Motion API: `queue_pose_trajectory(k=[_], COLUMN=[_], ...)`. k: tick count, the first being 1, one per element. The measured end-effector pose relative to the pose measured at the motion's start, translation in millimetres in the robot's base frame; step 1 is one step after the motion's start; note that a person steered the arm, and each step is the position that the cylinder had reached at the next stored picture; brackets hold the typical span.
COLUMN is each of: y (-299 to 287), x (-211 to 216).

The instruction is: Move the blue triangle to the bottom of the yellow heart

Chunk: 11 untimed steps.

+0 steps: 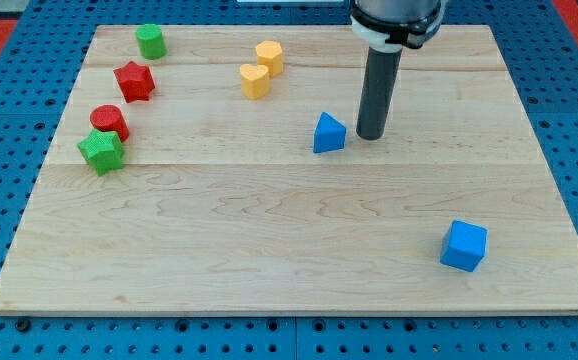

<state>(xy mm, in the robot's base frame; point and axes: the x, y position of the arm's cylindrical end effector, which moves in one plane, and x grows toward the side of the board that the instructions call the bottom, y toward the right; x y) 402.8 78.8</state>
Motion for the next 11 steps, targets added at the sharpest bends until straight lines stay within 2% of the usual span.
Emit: queue_pose_trajectory(k=[2,3,4,5,6,8,9,10,11], y=[-118.6,-103.9,-145.5,-162.2,-176.2,-157.2,-157.3,-146.9,-66.2], x=[4.3,30.7,41.8,28.9,-4.8,-55.6,-42.6,19.3,57.2])
